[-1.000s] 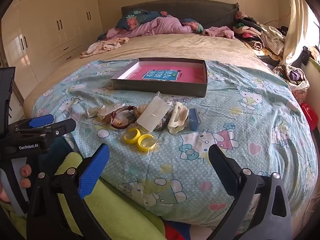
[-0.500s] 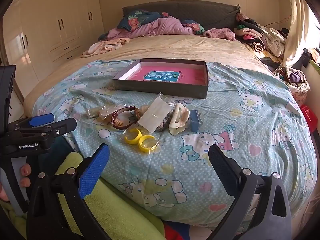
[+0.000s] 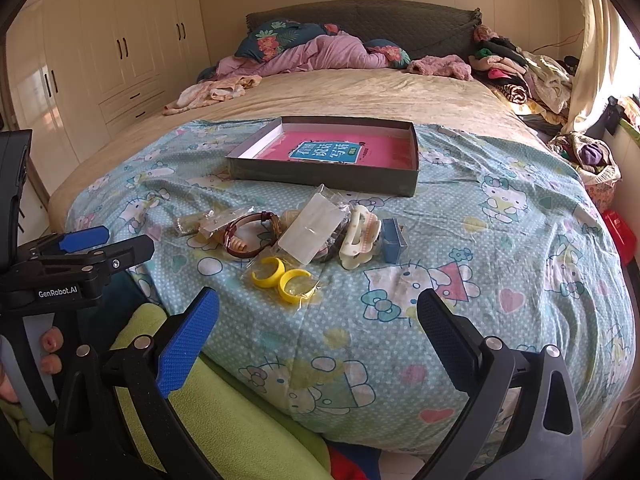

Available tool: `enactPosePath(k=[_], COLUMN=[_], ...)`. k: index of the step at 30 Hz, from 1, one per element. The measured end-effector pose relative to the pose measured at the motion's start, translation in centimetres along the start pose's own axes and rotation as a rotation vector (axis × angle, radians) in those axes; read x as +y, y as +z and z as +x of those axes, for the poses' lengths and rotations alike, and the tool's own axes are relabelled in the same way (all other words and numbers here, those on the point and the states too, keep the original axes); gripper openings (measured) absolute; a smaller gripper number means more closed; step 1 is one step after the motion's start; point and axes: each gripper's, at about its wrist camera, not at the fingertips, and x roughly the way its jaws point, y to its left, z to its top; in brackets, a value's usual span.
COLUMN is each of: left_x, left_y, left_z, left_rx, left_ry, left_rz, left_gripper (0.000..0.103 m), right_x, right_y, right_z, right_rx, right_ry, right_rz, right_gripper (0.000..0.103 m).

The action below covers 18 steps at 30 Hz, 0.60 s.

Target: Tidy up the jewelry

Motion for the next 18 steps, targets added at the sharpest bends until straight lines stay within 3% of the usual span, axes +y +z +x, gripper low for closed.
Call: enactPosePath(k=[18], left_x=[-0.02], left_y=[0.10], left_z=[-0.24], left_rx=[0.000], left_ry=[0.002], left_rz=[0.001], left_gripper=[0.094], right_x=[0.07], right_y=[0.02], right_z=[0.03], right_rx=[0.001], right_ry=[-0.001], right_rz=[0.000], right_gripper=[0.099])
